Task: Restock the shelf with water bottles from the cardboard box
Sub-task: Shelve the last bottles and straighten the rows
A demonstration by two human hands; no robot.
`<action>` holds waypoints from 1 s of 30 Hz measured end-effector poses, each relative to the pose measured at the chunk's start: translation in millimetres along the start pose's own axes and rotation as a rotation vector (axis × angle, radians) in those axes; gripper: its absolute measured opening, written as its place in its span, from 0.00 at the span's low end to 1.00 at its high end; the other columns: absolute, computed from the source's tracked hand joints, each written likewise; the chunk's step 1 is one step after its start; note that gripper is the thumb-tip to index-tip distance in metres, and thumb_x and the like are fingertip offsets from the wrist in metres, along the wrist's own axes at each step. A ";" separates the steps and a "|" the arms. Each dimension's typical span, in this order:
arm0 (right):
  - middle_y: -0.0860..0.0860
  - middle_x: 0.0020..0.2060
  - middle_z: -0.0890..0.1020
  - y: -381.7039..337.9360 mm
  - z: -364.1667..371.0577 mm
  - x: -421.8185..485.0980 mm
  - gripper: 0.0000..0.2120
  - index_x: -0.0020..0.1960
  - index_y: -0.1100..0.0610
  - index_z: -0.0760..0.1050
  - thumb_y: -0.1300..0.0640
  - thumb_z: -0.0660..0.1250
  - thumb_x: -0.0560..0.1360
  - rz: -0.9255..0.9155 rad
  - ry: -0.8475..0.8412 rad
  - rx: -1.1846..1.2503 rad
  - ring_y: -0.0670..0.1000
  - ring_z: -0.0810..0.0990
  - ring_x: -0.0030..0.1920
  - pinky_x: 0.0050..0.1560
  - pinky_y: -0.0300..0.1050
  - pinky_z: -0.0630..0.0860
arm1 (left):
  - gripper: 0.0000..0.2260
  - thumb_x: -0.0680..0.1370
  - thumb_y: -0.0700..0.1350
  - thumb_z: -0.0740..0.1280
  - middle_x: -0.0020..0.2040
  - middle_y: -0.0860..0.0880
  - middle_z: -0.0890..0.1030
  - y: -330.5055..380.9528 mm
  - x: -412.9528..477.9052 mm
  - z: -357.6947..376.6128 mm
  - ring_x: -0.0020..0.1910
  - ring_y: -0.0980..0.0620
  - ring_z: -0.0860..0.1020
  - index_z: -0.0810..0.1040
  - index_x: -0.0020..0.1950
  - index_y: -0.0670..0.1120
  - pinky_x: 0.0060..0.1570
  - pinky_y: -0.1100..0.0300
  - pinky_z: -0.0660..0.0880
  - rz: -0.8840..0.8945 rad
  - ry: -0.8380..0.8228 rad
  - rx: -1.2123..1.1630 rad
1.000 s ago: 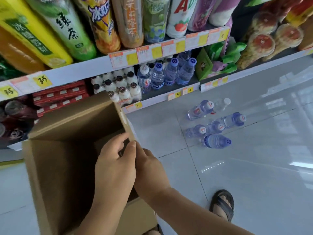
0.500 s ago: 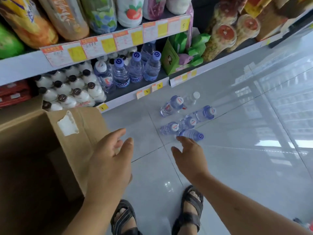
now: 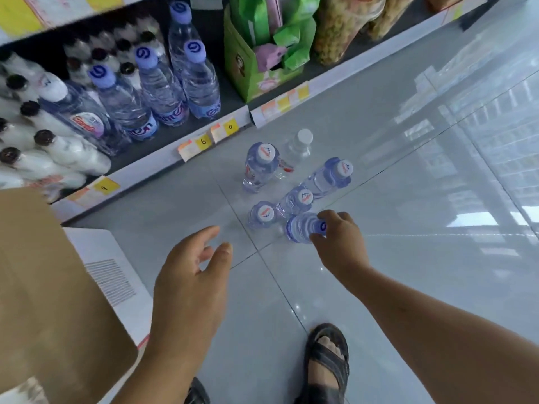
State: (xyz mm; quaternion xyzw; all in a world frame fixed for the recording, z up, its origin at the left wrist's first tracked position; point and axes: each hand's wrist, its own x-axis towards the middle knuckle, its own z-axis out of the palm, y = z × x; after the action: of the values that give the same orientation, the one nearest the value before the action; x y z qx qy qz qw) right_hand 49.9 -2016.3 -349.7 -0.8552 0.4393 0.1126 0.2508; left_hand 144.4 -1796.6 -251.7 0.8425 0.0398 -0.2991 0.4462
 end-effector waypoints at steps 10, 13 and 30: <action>0.51 0.45 0.78 -60.9 -128.5 -70.2 0.12 0.50 0.56 0.83 0.63 0.73 0.67 -0.197 0.156 0.128 0.56 0.78 0.40 0.40 0.38 0.69 | 0.09 0.77 0.51 0.68 0.56 0.58 0.81 84.5 -43.2 -30.3 0.56 0.62 0.78 0.77 0.52 0.67 0.49 0.64 0.72 0.045 -0.031 -0.103; 0.46 0.40 0.76 -103.6 -213.4 -113.2 0.12 0.44 0.53 0.83 0.66 0.73 0.64 -0.299 0.248 0.206 0.50 0.75 0.35 0.37 0.25 0.67 | 0.12 0.73 0.58 0.67 0.55 0.62 0.82 150.0 -80.9 -59.9 0.55 0.66 0.77 0.80 0.56 0.63 0.53 0.62 0.72 0.100 -0.072 -0.159; 0.45 0.34 0.83 -393.9 -713.0 -392.7 0.09 0.41 0.43 0.81 0.50 0.76 0.62 -0.833 0.518 0.512 0.39 0.78 0.33 0.33 0.30 0.72 | 0.14 0.72 0.64 0.65 0.56 0.67 0.82 529.1 -331.3 -339.9 0.56 0.70 0.78 0.82 0.56 0.66 0.52 0.70 0.76 0.621 -0.356 -0.440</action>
State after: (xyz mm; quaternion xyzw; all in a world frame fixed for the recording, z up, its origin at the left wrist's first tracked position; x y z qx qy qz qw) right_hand 117.2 -1927.5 547.7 -0.8682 0.1245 -0.3206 0.3577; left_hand 209.3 -1783.5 456.1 0.6342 -0.2308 -0.2756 0.6846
